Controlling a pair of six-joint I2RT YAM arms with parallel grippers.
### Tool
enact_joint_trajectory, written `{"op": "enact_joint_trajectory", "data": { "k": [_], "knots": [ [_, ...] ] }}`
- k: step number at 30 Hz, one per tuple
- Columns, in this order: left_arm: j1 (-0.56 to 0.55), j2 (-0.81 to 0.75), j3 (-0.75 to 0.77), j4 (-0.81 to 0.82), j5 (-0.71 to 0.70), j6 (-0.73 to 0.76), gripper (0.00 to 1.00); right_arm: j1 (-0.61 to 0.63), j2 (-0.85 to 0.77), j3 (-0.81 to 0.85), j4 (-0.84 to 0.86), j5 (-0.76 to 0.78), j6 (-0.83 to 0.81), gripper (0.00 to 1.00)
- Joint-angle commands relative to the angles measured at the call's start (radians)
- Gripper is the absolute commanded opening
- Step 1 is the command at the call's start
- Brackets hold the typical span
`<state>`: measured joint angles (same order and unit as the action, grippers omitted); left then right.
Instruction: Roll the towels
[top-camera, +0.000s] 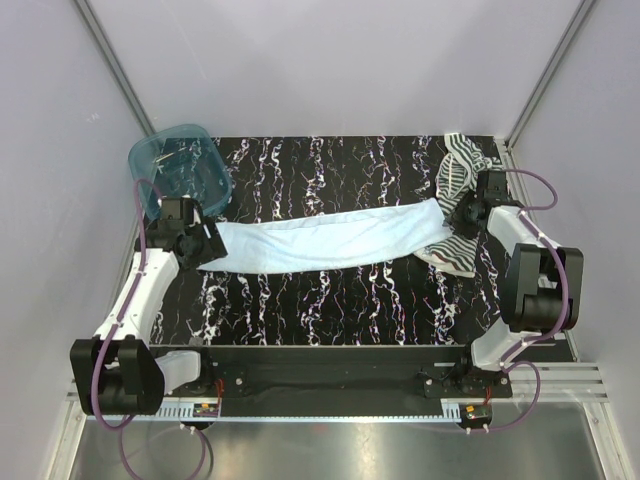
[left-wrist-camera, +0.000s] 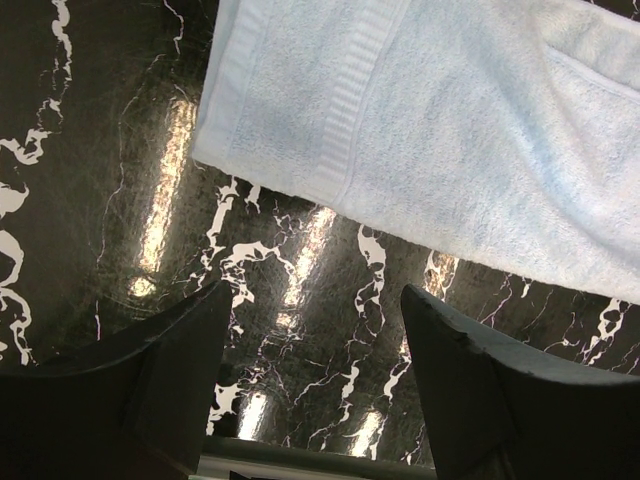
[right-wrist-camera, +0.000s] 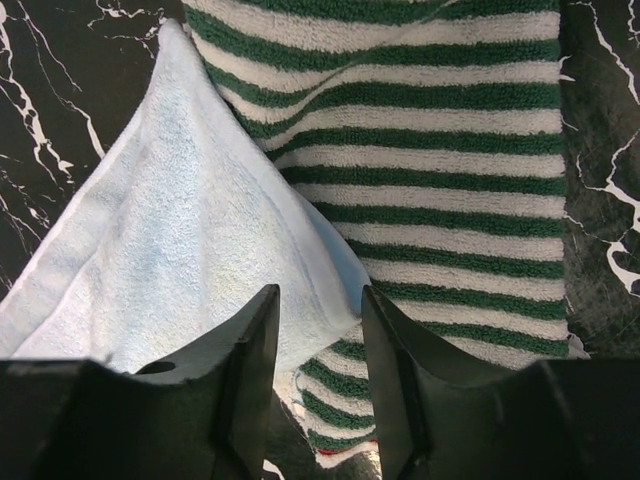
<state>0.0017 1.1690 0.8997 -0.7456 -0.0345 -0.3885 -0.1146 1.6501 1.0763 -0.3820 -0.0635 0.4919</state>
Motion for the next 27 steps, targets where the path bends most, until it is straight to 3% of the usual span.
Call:
{"op": "enact_joint_trajectory", "data": {
  "k": [1,4,16,23,27],
  "knots": [
    [-0.017,0.003,0.01,0.04,-0.001,0.017,0.73,-0.005,-0.055,-0.015,-0.009,0.046,-0.027,0.47],
    [-0.02,0.003,0.008,0.038,-0.002,0.016,0.73,-0.007,-0.075,-0.03,-0.021,0.089,-0.042,0.48],
    [-0.032,0.0,0.008,0.032,-0.018,0.016,0.73,-0.007,-0.021,-0.019,0.017,0.021,-0.007,0.44],
    [-0.032,-0.002,0.01,0.032,-0.022,0.014,0.73,-0.007,0.008,-0.006,0.025,0.004,0.0,0.4],
    [-0.035,-0.002,0.01,0.031,-0.022,0.016,0.73,-0.007,0.002,-0.027,0.044,-0.015,0.02,0.32]
  ]
}}
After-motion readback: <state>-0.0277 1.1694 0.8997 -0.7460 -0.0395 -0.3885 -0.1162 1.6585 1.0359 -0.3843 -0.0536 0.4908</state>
